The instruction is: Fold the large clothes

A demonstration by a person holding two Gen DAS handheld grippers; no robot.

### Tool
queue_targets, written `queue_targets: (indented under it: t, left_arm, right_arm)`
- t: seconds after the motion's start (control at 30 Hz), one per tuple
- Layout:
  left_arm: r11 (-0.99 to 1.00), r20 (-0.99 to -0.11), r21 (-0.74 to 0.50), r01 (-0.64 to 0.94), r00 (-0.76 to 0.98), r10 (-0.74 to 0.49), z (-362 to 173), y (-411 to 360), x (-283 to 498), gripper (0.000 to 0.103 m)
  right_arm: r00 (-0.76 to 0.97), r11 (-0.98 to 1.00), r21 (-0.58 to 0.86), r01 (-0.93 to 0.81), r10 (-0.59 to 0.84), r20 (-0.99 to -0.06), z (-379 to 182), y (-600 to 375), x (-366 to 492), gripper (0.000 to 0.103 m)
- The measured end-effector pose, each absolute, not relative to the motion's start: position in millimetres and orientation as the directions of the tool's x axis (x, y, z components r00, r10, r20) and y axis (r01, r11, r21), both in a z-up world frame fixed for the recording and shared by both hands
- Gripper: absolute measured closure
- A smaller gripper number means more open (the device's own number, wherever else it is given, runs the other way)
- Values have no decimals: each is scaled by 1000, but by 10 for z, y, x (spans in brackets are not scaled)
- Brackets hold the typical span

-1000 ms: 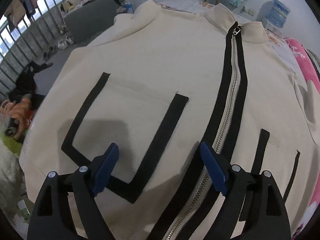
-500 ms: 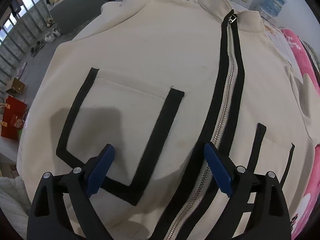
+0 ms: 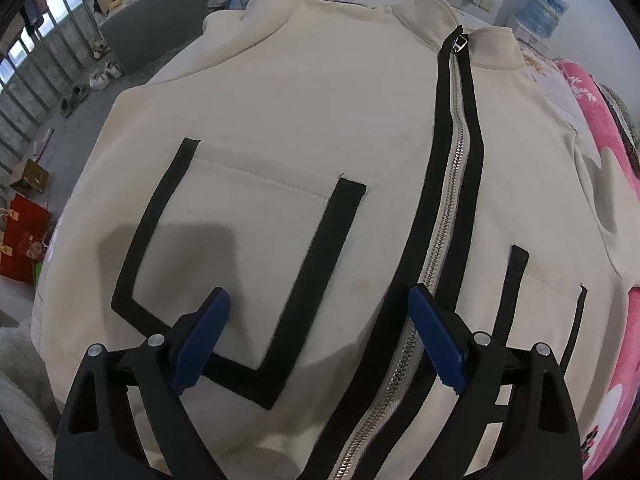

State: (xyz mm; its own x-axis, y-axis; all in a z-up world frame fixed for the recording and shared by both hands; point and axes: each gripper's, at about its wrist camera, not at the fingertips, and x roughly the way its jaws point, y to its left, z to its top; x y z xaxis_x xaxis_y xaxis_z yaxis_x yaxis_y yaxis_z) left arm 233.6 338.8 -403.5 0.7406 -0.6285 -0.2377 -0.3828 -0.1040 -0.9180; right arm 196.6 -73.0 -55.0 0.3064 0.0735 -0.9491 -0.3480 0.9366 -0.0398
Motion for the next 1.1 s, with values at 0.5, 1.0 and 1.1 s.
queue_targets:
  t: [0.5, 1.0, 1.1]
  left_arm:
    - [877, -568, -447, -177, 813, -126, 494, 3828, 2627, 96]
    - [937, -745, -88, 339, 602, -288, 291, 133, 2144, 77]
    - [940, -812, -13, 341, 545, -209, -246, -55, 1984, 55]
  right_arm:
    - [473, 948, 114, -297, 250, -845, -85, -1157, 1858, 24]
    - [579, 952, 293, -87, 288, -763, 158, -2558, 1415, 24]
    - [548, 943, 330, -49, 302, -780, 103, -2765, 1429, 24]
